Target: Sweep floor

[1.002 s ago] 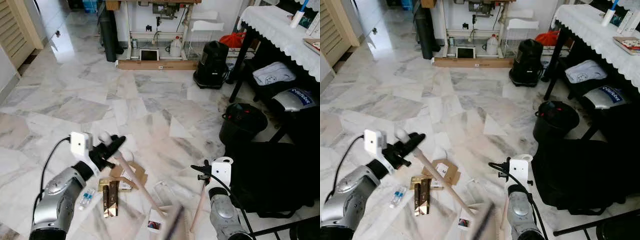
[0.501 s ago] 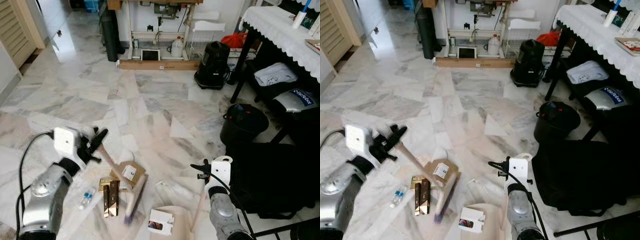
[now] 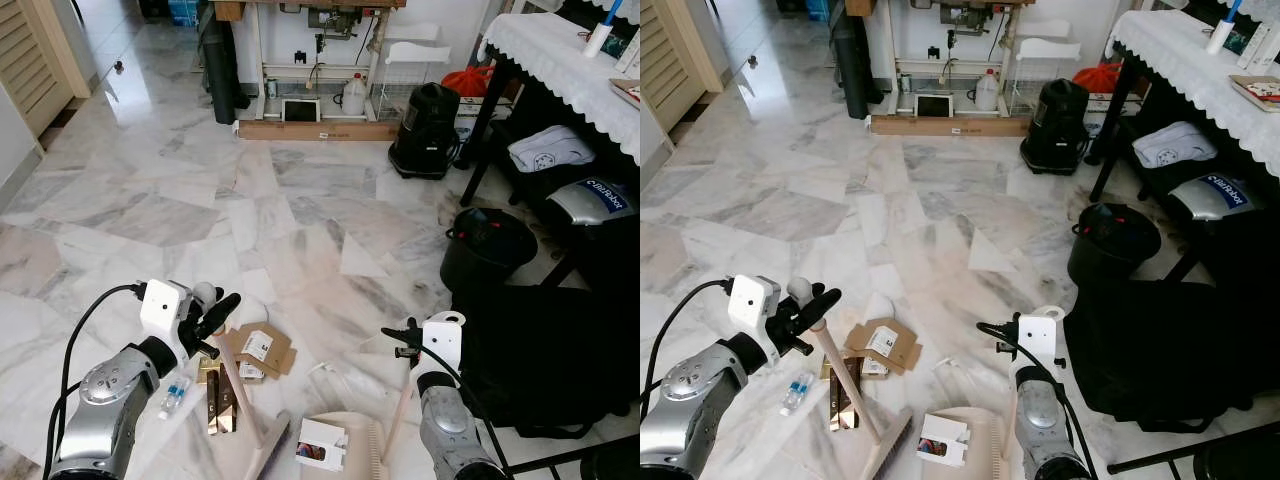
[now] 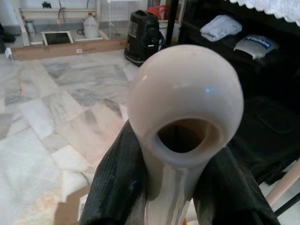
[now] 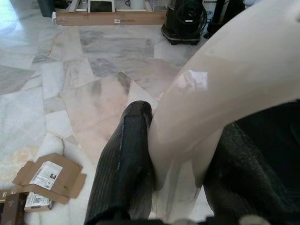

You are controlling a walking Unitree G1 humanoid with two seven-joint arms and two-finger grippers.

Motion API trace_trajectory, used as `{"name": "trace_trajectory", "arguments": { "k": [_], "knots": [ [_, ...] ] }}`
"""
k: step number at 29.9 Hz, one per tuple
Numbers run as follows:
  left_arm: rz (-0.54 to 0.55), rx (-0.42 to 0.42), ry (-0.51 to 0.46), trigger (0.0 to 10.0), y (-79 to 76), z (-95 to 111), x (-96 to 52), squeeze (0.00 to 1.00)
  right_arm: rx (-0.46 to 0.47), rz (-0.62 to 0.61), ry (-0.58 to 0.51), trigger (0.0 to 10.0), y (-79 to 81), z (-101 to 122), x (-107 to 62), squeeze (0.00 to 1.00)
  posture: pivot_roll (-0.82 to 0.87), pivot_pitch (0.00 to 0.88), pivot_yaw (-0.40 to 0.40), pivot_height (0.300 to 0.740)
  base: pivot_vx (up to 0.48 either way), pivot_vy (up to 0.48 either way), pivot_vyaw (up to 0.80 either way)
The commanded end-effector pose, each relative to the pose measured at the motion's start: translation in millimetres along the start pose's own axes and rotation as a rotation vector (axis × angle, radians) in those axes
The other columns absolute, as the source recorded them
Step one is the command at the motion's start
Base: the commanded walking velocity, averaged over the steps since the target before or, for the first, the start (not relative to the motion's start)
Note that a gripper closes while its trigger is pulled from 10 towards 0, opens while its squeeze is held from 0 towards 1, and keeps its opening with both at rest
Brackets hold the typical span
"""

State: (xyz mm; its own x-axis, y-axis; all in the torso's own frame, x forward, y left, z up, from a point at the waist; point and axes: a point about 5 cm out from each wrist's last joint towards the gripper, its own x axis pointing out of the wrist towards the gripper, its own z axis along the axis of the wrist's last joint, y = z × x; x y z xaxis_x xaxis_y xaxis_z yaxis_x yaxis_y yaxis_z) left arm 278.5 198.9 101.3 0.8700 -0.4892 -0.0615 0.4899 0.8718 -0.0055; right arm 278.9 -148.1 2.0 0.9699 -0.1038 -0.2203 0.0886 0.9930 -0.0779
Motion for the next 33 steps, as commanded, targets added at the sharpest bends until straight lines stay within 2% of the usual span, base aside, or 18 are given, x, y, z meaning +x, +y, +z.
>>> {"name": "trace_trajectory", "arguments": {
  "k": [1,5,9,13,16,18,21,25,26,27,28,29,33],
  "knots": [
    [-0.007,-0.029,-0.022,10.0,-1.8,1.0,5.4,0.00,-0.004,-0.006,0.031,10.0,-2.1,-5.3,-1.7,0.00,0.04,0.008,-0.053,0.740,0.000,0.000,0.00],
    [-0.026,-0.070,-0.022,10.0,-4.6,-0.6,10.4,0.00,-0.004,-0.009,0.027,10.0,-4.8,-4.5,-1.0,0.00,0.04,0.008,-0.055,0.740,0.000,0.000,0.00],
    [-0.037,-0.070,-0.010,10.0,-4.8,-2.5,12.7,0.00,-0.005,-0.013,0.029,10.0,-6.8,-4.7,-0.8,0.00,0.04,0.007,-0.055,0.740,0.000,0.000,0.00],
    [-0.020,-0.126,-0.057,10.0,-2.4,2.2,14.1,0.00,-0.002,-0.011,0.026,10.0,-6.7,-3.4,0.2,0.00,0.04,0.003,-0.059,0.740,0.000,0.000,0.00],
    [0.007,-0.080,-0.062,10.0,3.3,5.3,12.4,0.00,0.001,-0.006,0.022,10.0,-5.1,-1.5,1.5,0.00,0.04,0.000,-0.061,0.740,0.000,0.000,0.00],
    [0.045,-0.019,-0.067,10.0,7.6,9.2,10.8,0.00,0.001,0.001,0.018,10.0,-4.3,-0.1,2.4,0.00,0.04,0.000,-0.061,0.740,0.000,0.000,0.00],
    [0.028,-0.021,-0.111,10.0,1.0,18.5,5.6,0.00,0.002,0.005,0.011,10.0,-5.2,2.6,4.5,0.00,0.04,0.000,-0.067,0.740,0.000,0.000,0.00],
    [0.054,0.009,-0.136,10.0,2.8,24.6,0.6,0.00,0.003,0.007,0.002,10.0,-7.0,4.3,5.4,0.00,0.05,0.000,-0.073,0.740,0.000,0.000,0.00],
    [0.068,0.058,-0.141,10.0,4.6,28.6,-0.9,0.00,0.003,0.009,-0.001,10.0,-8.0,4.6,5.4,0.00,0.05,0.000,-0.075,0.740,0.000,0.000,0.00],
    [0.068,0.058,-0.141,10.0,4.6,28.6,-0.9,0.00,0.003,0.009,-0.001,10.0,-8.0,4.6,5.4,0.00,0.05,0.000,-0.075,0.740,0.000,0.000,0.00],
    [0.095,0.128,-0.154,10.0,6.1,34.3,-2.4,0.00,0.002,0.009,-0.002,10.0,-9.7,4.2,5.2,0.00,0.05,0.000,-0.077,0.740,0.000,0.000,0.00],
    [0.108,0.155,-0.164,10.0,6.3,36.8,-2.9,0.00,0.001,0.009,-0.001,10.0,-10.5,3.9,5.0,0.00,0.05,0.000,-0.077,0.740,0.000,0.000,0.00],
    [0.159,0.167,-0.211,10.0,7.6,45.2,-4.6,0.00,0.009,0.002,0.003,10.0,-13.8,3.2,5.0,0.00,0.05,0.000,-0.078,0.740,0.000,0.000,0.00]
  ]
}}
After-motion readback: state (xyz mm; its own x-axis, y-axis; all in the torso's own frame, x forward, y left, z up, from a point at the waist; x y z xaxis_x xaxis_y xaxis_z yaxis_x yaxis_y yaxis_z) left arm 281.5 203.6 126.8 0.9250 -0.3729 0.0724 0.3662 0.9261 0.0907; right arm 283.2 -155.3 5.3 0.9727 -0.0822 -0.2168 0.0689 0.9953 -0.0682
